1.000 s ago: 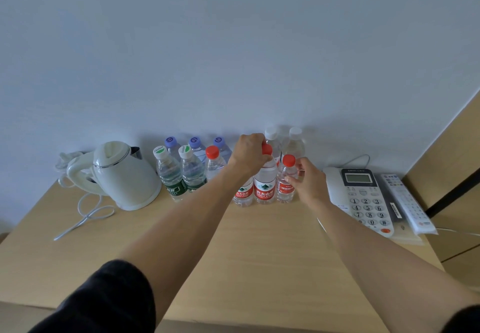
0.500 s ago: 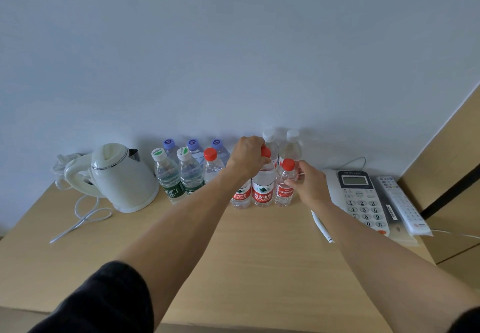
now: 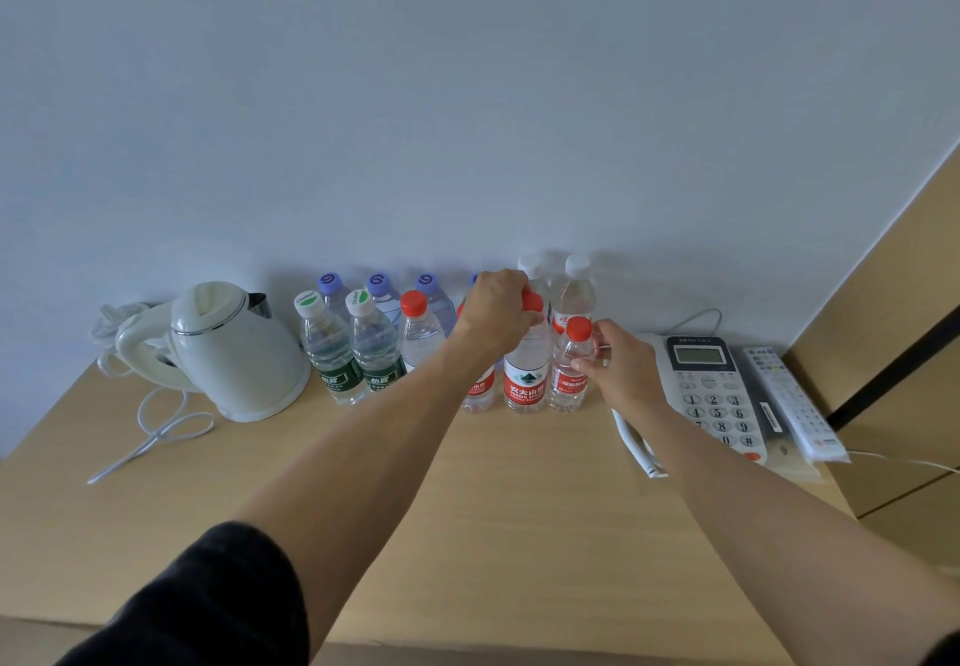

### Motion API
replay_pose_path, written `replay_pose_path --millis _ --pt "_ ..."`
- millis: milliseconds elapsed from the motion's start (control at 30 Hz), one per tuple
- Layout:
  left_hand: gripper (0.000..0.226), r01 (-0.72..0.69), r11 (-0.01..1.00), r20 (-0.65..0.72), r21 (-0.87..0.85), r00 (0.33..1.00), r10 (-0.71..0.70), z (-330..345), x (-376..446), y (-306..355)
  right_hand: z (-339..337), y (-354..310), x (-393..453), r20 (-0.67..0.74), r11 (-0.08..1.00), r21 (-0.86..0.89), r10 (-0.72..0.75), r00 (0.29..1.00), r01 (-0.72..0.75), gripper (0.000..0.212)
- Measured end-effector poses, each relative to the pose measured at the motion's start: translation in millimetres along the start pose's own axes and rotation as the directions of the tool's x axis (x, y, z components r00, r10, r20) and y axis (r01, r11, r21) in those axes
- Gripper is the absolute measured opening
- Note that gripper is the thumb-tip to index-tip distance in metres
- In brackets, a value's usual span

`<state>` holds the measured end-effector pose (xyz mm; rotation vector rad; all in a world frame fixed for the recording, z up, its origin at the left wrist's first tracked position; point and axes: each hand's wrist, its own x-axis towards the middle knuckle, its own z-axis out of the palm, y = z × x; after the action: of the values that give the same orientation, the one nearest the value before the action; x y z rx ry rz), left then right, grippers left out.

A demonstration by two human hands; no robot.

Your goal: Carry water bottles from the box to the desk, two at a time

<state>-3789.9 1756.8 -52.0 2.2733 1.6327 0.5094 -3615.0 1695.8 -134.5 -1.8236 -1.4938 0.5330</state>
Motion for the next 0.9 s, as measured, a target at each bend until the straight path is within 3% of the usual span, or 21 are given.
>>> replay_pose_path --millis 633,767,900 --pt "0.040 -0.035 0.998 0.034 0.044 0.999 0.033 -23 -1 -1 -12 -5 0 0.063 1.000 -0.001 0.031 0.998 -0.031 0.036" --pt "0.034 -0.064 0.973 -0.015 0.222 0.998 0.069 -46 2 -22 -12 -4 -2 0.050 0.999 -0.002 0.036 0.998 -0.036 0.037" --pt "0.033 -0.148 0.807 0.113 0.571 0.988 0.101 -52 1 -40 -11 -4 -2 0.048 1.000 -0.009 0.025 0.999 -0.025 0.036"
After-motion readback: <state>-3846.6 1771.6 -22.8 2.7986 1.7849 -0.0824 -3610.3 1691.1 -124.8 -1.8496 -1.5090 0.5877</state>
